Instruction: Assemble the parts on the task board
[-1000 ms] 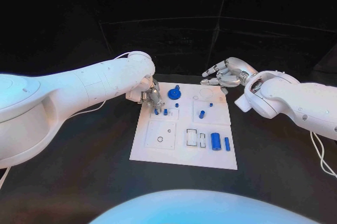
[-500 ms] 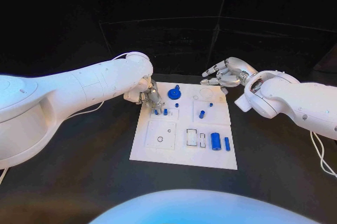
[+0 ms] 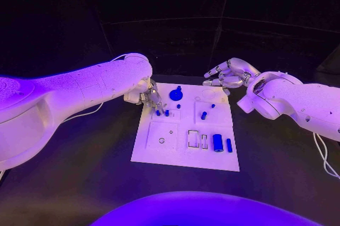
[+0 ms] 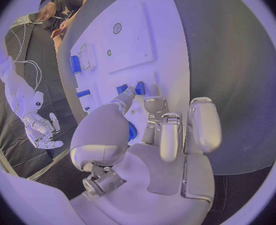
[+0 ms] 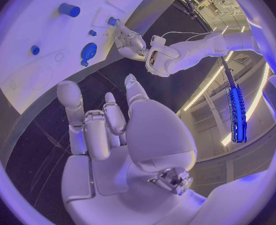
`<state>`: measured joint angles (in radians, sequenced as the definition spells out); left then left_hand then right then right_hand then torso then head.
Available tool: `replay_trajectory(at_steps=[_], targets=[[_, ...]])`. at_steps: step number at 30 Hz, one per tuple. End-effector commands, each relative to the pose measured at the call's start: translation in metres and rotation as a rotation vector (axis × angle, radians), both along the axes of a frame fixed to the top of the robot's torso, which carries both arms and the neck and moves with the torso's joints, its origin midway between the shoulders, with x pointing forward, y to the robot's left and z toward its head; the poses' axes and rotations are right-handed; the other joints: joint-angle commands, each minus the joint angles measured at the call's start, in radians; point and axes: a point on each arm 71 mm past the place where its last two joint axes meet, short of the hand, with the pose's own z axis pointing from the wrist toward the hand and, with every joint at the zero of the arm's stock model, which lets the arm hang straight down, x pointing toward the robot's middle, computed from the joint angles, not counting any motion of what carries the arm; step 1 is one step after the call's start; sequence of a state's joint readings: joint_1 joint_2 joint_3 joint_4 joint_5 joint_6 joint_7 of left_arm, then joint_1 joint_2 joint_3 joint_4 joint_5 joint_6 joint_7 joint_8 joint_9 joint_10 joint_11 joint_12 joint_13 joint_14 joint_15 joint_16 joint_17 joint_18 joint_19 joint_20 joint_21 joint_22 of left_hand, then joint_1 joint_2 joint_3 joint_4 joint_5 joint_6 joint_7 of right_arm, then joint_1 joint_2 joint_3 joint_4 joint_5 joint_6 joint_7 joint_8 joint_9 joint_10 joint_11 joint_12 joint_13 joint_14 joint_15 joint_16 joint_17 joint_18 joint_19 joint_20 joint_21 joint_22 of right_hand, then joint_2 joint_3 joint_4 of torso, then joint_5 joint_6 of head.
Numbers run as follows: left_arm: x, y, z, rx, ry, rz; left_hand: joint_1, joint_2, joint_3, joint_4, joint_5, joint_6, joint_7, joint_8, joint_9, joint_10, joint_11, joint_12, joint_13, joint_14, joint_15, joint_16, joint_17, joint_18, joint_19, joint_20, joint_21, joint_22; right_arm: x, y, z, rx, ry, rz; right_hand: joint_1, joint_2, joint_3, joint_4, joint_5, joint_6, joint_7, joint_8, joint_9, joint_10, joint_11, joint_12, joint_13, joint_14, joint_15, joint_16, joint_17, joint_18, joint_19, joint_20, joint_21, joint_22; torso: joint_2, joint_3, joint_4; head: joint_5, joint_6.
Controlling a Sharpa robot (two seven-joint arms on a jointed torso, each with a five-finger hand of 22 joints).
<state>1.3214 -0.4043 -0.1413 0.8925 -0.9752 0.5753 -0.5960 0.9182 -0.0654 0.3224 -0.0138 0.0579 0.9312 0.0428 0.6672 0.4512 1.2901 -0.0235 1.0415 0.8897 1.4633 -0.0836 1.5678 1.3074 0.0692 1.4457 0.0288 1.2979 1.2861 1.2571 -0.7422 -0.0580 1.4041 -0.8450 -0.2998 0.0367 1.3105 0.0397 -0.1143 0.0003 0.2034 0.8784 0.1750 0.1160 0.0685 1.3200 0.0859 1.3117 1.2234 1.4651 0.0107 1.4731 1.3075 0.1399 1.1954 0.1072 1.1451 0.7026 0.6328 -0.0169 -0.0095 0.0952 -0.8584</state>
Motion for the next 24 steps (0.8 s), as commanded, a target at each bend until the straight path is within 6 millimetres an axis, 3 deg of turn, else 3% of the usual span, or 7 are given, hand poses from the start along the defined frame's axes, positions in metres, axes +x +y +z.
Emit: replay_trajectory(at_steps=[1,12,24], targets=[[0.002,0.001,0.002,-0.014,-0.040,0.016,-0.006,0.001,-0.015,0.005,-0.004,0.008,0.002,-0.006,0.002,0.006,-0.001,0.007,0.001,0.107,0.002,0.003,0.263,0.004,0.001,0.000,-0.005,0.001,0.000,0.001,0.002,0.002,-0.006,0.008,0.006,0.008,-0.007,-0.002,0.006,-0.008,-0.002,0.006,0.000,-0.005,-0.001,-0.001,-0.001,0.058,-0.006,-0.006,0.039,0.011,-0.006,0.002,-0.005,-0.001,0.000,0.0001,-0.0012,0.001,0.000],[0.000,0.011,0.004,-0.104,-0.069,0.049,0.006,-0.008,-0.126,0.033,-0.008,0.009,0.000,-0.010,0.009,0.003,-0.003,0.007,-0.001,0.107,0.000,0.003,0.263,0.005,0.001,-0.002,-0.011,0.000,0.000,0.000,0.001,0.001,-0.006,0.007,0.006,0.008,-0.007,-0.002,0.006,-0.008,-0.002,0.006,0.000,-0.005,-0.001,-0.001,-0.001,0.058,-0.006,-0.006,0.039,0.011,-0.006,0.002,-0.005,-0.001,-0.001,0.0011,0.0010,-0.002,0.000],[-0.003,0.023,0.009,-0.244,-0.128,0.111,0.050,0.014,-0.181,0.039,-0.008,-0.002,0.004,-0.019,0.013,-0.014,-0.001,-0.014,-0.027,0.107,0.001,0.003,0.263,0.010,-0.008,-0.002,-0.034,-0.019,0.001,-0.002,0.001,0.000,-0.006,0.006,0.006,0.008,-0.008,-0.002,0.006,-0.009,-0.002,0.006,0.000,-0.006,-0.001,-0.002,-0.002,0.058,-0.006,-0.007,0.038,0.012,-0.007,0.002,-0.007,-0.003,0.000,-0.0002,-0.0005,0.000,0.001]])
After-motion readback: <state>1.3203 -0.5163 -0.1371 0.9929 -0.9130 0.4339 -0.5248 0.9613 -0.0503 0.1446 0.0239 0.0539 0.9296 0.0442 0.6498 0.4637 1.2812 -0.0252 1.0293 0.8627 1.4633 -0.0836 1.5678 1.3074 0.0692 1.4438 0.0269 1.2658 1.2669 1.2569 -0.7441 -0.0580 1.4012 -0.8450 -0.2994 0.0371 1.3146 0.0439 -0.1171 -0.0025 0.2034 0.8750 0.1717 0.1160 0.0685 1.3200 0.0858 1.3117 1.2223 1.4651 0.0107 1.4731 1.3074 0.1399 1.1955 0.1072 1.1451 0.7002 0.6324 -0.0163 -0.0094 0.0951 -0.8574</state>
